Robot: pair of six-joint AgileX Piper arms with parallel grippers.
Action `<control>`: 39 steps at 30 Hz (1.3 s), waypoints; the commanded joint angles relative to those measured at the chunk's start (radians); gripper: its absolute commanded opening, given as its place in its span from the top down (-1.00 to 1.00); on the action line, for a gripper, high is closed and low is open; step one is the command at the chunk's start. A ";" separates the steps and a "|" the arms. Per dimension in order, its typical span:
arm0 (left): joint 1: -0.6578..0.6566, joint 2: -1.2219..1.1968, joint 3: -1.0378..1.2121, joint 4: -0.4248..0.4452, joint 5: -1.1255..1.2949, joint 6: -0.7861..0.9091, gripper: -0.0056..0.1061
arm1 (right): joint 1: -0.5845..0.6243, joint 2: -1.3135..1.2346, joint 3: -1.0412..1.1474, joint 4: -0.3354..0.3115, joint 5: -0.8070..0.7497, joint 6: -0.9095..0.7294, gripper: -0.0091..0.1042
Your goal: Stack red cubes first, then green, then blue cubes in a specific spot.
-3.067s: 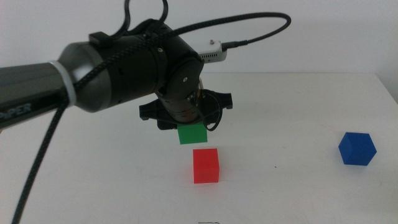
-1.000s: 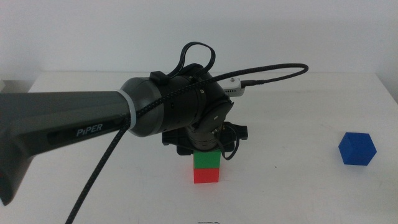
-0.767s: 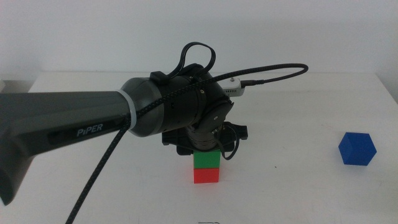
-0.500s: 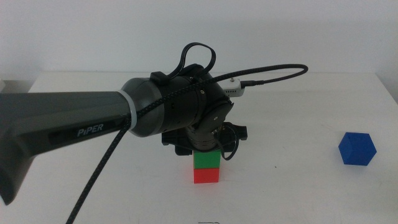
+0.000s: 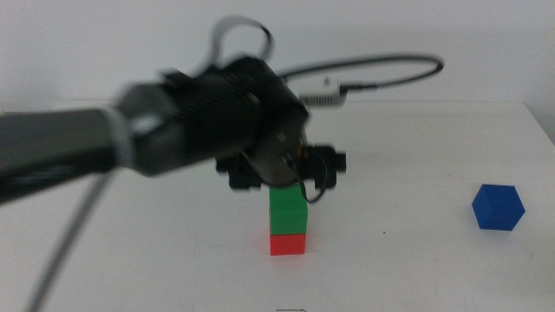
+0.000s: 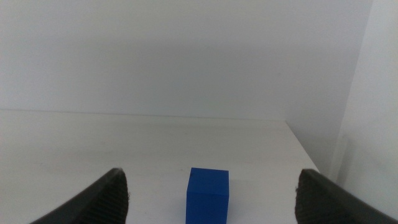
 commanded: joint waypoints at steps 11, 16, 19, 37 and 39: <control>-0.002 -0.578 0.007 -0.079 0.230 0.617 -0.78 | -0.007 -0.014 -0.019 -0.009 -0.073 -0.012 -0.54; 0.027 -0.888 0.140 -0.195 0.202 0.772 -0.78 | -0.007 -0.014 -0.019 -0.009 -0.073 -0.012 -0.54; 0.027 -1.046 0.235 -0.258 0.155 0.800 -0.78 | -0.007 -0.014 -0.019 -0.009 -0.073 -0.012 -0.54; 0.027 -1.180 0.294 -0.381 0.203 0.831 -0.78 | -0.007 -0.014 -0.019 -0.009 -0.073 -0.012 -0.54; 0.027 -1.180 0.294 -0.370 0.203 0.831 -0.78 | -0.007 -0.014 -0.019 -0.009 -0.073 -0.012 -0.54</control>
